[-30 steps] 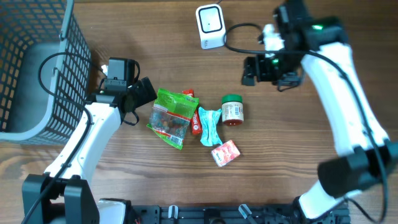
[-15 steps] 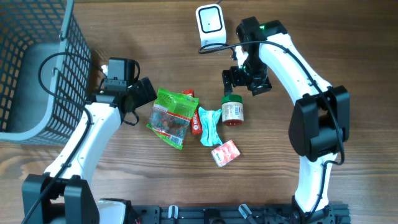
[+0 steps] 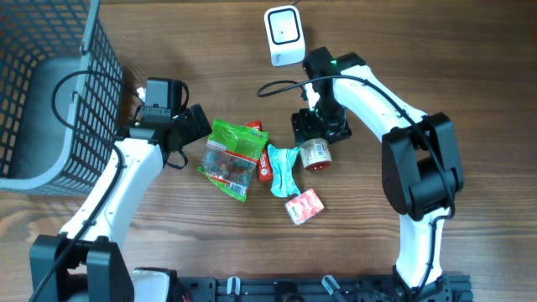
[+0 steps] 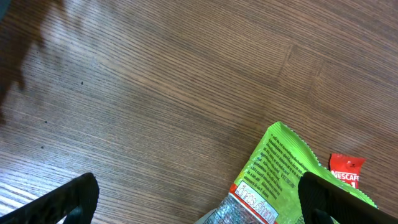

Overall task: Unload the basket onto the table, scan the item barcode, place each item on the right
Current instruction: 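Grasp the jar lid with the right gripper and lift it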

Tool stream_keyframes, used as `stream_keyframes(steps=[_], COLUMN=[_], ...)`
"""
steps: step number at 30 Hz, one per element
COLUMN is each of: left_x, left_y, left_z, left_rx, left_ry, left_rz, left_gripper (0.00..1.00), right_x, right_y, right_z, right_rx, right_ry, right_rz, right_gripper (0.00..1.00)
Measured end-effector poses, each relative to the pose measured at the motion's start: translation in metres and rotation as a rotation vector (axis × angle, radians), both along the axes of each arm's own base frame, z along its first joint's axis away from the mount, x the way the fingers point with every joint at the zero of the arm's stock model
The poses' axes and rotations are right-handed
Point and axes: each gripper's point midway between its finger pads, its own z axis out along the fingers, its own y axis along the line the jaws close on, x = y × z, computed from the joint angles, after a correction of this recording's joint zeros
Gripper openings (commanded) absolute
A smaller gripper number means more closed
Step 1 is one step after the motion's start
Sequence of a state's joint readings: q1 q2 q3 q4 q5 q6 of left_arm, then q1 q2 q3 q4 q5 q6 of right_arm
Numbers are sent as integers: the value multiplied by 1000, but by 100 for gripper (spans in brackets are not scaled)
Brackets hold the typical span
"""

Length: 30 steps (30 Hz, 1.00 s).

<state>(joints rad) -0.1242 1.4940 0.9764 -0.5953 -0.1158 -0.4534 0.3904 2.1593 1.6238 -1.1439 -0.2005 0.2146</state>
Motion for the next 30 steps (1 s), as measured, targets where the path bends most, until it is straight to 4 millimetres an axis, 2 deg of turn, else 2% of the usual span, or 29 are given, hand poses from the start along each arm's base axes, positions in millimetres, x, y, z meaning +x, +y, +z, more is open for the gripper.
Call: stream_keyframes(steps=[2, 4, 7, 10, 14, 17, 18, 19, 22, 24, 25, 26, 27, 29, 30], left_x=[0, 0, 0, 0, 0, 0, 0, 0, 0, 0, 0, 0, 0, -1, 0], left_y=[0, 0, 0, 0, 0, 0, 0, 0, 0, 0, 0, 0, 0, 0, 0], left_z=[0, 0, 0, 0, 0, 0, 0, 0, 0, 0, 0, 0, 0, 0, 0], left_rx=[0, 0, 0, 0, 0, 0, 0, 0, 0, 0, 0, 0, 0, 1, 0], left_ry=[0, 0, 0, 0, 0, 0, 0, 0, 0, 0, 0, 0, 0, 2, 1], left_rz=[0, 0, 0, 0, 0, 0, 0, 0, 0, 0, 0, 0, 0, 0, 0], left_gripper=[100, 100, 100, 100, 100, 100, 100, 100, 100, 100, 100, 100, 100, 100, 100], right_x=[1, 6, 9, 19, 37, 57, 62, 69, 65, 58, 53, 46, 43, 43, 44], right_y=[-1, 0, -1, -4, -14, -22, -24, -25, -35, -44, -49, -54, -56, -58, -59], right_z=[-7, -9, -8, 5, 55, 115, 125, 144, 202, 247, 264, 271, 268, 239, 218], right_rx=[-5, 1, -5, -38, -70, -77, -78, -71, -42, -13, 6, 21, 35, 47, 53], right_ry=[-11, -35, -47, -83, -245, -456, -496, -569, -715, -846, -910, -956, -993, -1033, -1055], right_rz=[-15, -12, 5, 9, 4, -54, -73, -100, -154, -203, -225, -241, -252, -269, -277], right_gripper=[78, 63, 61, 55, 50, 50, 49, 48, 47, 47, 47, 47, 47, 46, 45])
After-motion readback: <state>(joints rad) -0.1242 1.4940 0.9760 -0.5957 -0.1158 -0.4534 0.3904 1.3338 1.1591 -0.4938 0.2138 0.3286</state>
